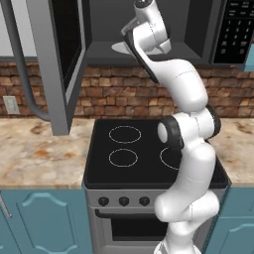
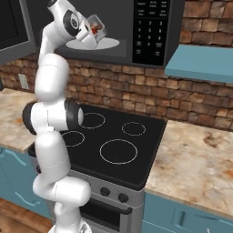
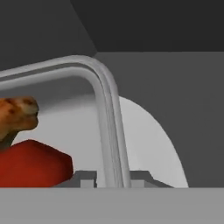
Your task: Place the tupperware containing the chicken drumstick and bell pepper meal in the microwave. Close the microwave door and press the start button to reheat the meal.
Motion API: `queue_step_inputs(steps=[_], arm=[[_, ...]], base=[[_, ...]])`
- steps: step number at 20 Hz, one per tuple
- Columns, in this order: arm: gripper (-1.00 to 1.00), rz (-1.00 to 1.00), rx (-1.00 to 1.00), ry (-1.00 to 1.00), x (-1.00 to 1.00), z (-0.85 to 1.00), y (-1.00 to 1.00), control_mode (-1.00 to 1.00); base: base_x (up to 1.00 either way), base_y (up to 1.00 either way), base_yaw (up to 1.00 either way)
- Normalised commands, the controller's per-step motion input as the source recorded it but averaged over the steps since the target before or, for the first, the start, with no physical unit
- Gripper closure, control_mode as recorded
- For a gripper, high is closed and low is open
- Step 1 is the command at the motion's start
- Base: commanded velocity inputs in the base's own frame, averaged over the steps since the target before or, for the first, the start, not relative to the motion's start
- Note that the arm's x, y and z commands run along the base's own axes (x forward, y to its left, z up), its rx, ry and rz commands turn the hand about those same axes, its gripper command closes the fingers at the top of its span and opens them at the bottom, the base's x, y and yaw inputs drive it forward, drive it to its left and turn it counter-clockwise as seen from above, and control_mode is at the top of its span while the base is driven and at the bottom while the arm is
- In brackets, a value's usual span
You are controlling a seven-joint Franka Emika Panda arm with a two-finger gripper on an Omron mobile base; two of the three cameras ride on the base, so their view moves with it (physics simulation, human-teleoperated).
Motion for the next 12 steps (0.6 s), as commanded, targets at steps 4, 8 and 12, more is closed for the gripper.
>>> queue_step_inputs(steps=[4, 8, 12], arm=[[-1.0, -0.05, -0.01, -0.13, 0.16, -0.6, 0.06, -1.0], [-1.0, -0.04, -0.04, -0.43, 0.02, -0.63, 0.15, -1.0], [-1.0, -0.12, -0.04, -0.49, 0.21, -0.63, 0.04, -1.0]], base=[[0.0, 0.0, 0.0], [0.0, 0.0, 0.0], [0.0, 0.0, 0.0]])
